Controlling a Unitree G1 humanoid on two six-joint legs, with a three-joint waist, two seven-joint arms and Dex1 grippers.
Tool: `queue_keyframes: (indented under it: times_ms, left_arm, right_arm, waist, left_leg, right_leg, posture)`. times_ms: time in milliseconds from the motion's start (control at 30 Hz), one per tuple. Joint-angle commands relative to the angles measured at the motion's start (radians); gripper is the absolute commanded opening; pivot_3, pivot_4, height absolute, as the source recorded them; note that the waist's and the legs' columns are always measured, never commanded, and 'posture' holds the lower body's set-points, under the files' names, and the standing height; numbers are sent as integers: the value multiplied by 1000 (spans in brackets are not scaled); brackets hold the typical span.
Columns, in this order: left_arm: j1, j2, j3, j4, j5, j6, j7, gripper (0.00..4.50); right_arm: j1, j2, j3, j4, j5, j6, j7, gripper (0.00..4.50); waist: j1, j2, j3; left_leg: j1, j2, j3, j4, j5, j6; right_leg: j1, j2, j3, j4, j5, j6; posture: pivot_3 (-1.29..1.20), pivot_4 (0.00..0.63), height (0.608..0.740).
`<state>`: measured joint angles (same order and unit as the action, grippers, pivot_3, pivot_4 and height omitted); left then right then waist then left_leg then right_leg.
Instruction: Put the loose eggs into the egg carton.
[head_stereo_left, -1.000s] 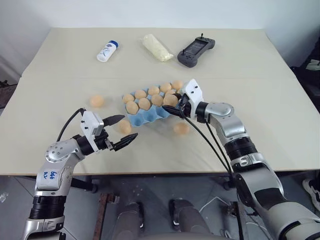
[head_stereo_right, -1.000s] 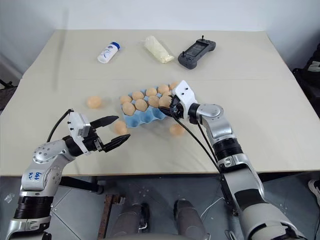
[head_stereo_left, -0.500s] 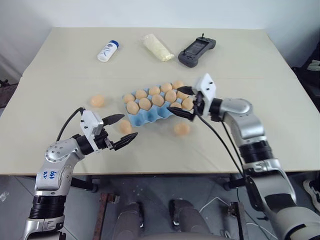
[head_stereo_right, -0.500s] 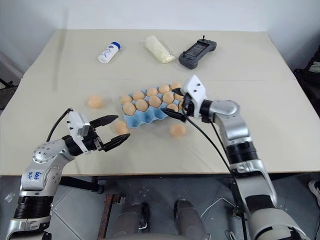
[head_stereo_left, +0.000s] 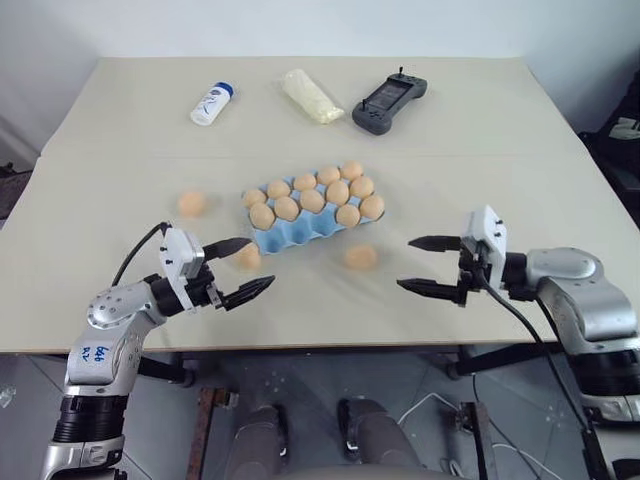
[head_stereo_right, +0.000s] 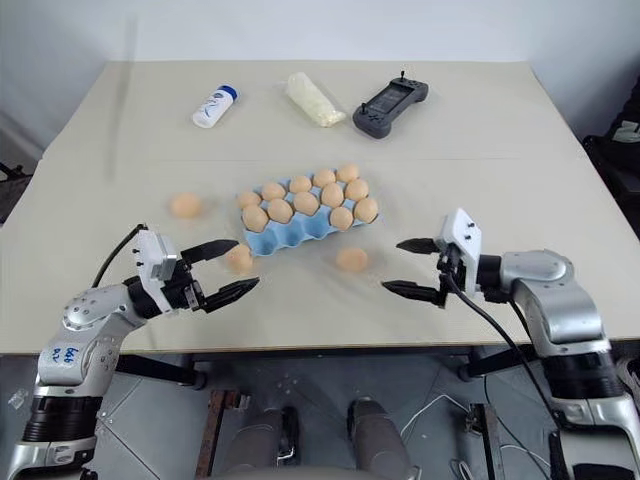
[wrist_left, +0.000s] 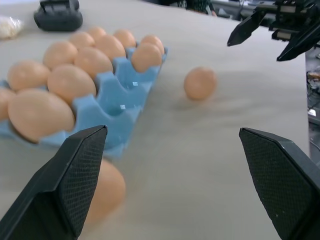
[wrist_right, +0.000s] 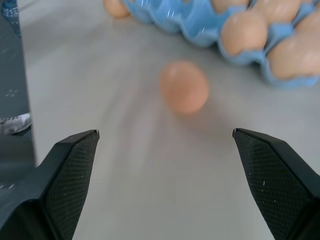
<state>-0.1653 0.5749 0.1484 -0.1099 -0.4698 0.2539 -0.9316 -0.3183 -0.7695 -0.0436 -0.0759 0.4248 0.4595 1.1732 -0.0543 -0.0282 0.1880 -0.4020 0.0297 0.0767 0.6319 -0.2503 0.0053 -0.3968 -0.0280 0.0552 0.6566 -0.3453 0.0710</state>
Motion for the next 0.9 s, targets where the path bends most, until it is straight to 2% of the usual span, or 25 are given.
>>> queue_keyframes:
  times_ms: [33,167,300,567,700,900]
  left_arm:
    - [5,24,20,-23,-27,13,-19,4500]
    - [17,39,23,-25,-33,23,-30,4500]
    - [38,49,19,-35,-36,33,-43,4500]
    - [91,57,18,-61,-25,27,-47,4500]
    - [114,59,21,-77,-25,30,-38,4500]
    - [137,60,27,-93,-28,26,-34,4500]
  right_arm:
    - [22,-22,-49,-78,41,18,-13,4481]
    - [27,6,-52,-106,56,29,-52,4481]
    - [-28,101,-4,-107,63,29,-118,4481]
    - [-178,303,140,83,-104,-39,-293,4481]
    - [-225,332,196,191,-194,-69,-336,4481]
    - [-224,338,207,214,-195,-60,-303,4481]
  waist:
    - [-1,0,0]
    - [-2,0,0]
    - [-4,0,0]
    - [-3,0,0]
    - [-1,0,0]
    - [-2,0,0]
  left_leg:
    - [0,0,0,0,0,0]
    - [1,0,0,0,0,0]
    - [1,0,0,-1,0,0]
    - [0,0,0,0,0,0]
    - [-1,-1,-1,-1,0,0]
    - [-1,0,-1,-3,0,-1]
  right_leg:
    - [0,0,0,0,0,0]
    - [1,0,0,0,0,0]
    - [0,0,0,-1,0,0]
    - [0,-1,0,0,0,0]
    - [-1,-2,-1,-2,0,0]
    - [-1,-2,-1,-3,0,-1]
  posture:
    - [0,150,740]
    - [0,150,740]
    - [0,150,740]
    - [0,150,740]
    - [0,150,740]
    - [0,150,740]
